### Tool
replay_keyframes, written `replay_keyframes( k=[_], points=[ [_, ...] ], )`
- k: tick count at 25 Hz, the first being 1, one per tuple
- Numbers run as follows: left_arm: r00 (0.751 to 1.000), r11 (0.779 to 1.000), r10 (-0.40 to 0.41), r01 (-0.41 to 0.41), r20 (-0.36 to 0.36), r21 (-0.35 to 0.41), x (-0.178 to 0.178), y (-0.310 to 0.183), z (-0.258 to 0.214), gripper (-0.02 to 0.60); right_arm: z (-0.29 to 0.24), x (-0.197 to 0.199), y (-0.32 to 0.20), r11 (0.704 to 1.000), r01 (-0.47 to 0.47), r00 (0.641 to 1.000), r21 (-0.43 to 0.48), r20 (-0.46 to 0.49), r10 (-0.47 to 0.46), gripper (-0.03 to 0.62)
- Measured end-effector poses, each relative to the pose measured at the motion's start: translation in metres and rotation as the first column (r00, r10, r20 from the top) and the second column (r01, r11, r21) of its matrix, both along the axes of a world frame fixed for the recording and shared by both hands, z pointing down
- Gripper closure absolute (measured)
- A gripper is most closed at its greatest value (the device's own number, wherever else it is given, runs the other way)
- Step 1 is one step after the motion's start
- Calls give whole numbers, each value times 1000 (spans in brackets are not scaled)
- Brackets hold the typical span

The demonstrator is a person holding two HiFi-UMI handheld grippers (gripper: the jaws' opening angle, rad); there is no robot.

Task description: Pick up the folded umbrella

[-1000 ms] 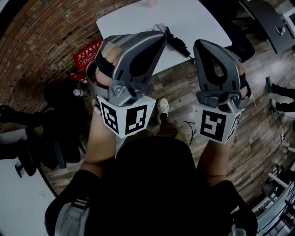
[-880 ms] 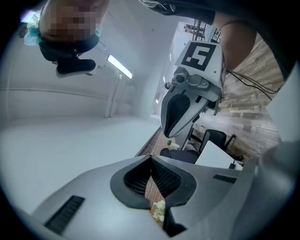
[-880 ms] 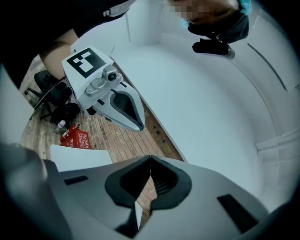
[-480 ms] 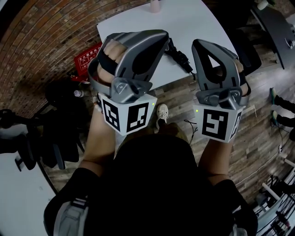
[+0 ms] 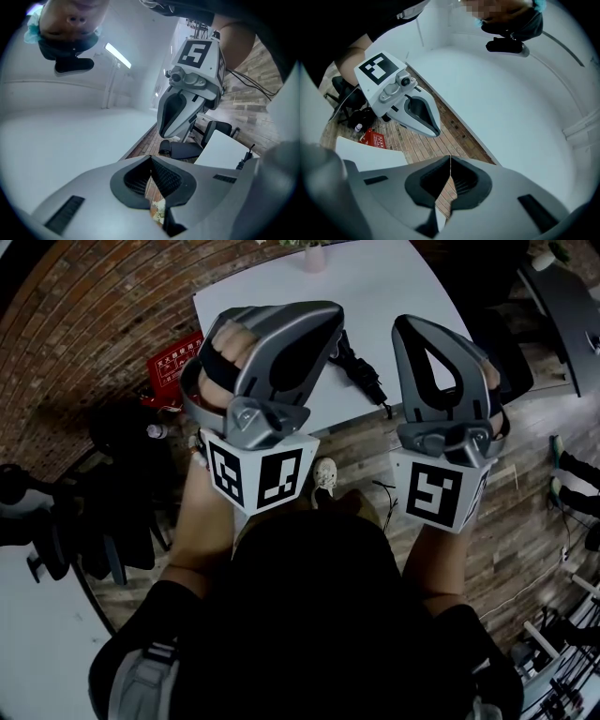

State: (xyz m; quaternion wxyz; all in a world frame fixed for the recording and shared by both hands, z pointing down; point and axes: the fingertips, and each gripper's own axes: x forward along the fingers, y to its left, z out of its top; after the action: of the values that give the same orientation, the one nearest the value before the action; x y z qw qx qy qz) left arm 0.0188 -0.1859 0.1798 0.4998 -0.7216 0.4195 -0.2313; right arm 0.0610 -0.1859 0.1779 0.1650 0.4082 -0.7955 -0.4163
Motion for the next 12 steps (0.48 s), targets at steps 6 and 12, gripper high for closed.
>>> replay_keyframes(
  k=[6, 12],
  points=[
    [1000, 1000, -9, 9, 1, -1, 9, -7, 2, 568, 0, 7, -7, 1000, 15, 1000, 9, 12, -15, 563],
    [1000, 1000, -24, 24, 6, 3, 14, -6, 2, 568, 4, 8, -7, 999, 39, 999, 4, 3, -39, 563]
  ],
)
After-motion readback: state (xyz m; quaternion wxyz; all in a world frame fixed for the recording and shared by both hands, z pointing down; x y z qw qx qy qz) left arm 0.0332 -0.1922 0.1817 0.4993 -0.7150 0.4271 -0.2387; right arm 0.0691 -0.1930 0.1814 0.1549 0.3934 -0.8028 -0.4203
